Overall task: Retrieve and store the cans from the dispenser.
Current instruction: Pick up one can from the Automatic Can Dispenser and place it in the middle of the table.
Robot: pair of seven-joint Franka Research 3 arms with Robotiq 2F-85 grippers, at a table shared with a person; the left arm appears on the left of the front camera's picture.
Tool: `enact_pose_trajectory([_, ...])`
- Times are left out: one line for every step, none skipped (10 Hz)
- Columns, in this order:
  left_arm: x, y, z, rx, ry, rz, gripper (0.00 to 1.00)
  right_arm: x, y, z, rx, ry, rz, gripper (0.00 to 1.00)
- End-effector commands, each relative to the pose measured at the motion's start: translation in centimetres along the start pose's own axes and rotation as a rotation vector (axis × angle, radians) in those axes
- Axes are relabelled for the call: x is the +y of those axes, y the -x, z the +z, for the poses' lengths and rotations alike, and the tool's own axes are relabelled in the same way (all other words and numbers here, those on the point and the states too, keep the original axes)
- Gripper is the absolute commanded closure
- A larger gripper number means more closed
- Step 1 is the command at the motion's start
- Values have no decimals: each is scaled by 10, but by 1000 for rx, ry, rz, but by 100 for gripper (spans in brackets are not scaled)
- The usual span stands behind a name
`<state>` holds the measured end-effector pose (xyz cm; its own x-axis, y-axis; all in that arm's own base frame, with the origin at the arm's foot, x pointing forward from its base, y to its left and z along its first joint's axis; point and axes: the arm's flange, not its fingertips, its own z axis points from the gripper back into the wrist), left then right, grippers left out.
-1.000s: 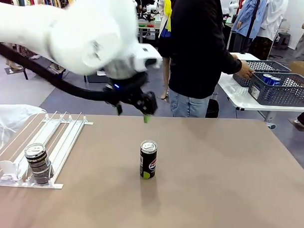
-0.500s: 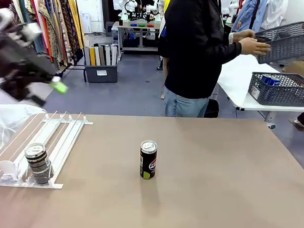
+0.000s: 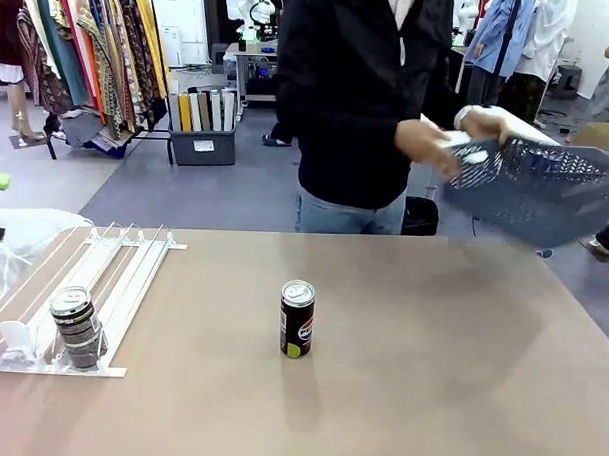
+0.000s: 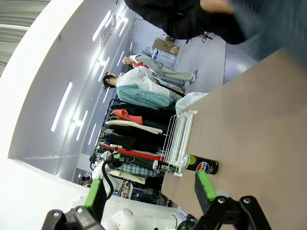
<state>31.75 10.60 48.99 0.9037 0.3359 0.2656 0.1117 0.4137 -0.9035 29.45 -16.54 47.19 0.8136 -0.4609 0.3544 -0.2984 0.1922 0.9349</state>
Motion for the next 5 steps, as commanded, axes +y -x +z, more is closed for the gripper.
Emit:
enact_pose_trajectory([-13, 1, -5, 36, -57, 11, 0, 4, -2, -1, -8, -14, -1, 0])
enact_pose_trajectory([-13, 1, -5, 36, -57, 11, 0, 4, -2, -1, -8, -14, -1, 0])
enact_pose_trajectory([-13, 1, -5, 36, -57, 11, 0, 4, -2, -1, -8, -14, -1, 0])
enact_pose_trajectory([-13, 1, -5, 36, -57, 11, 0, 4, -2, -1, -8, -14, -1, 0])
enact_pose_trajectory([-13, 1, -5, 36, -57, 11, 0, 4, -2, -1, -8, -14, -1, 0])
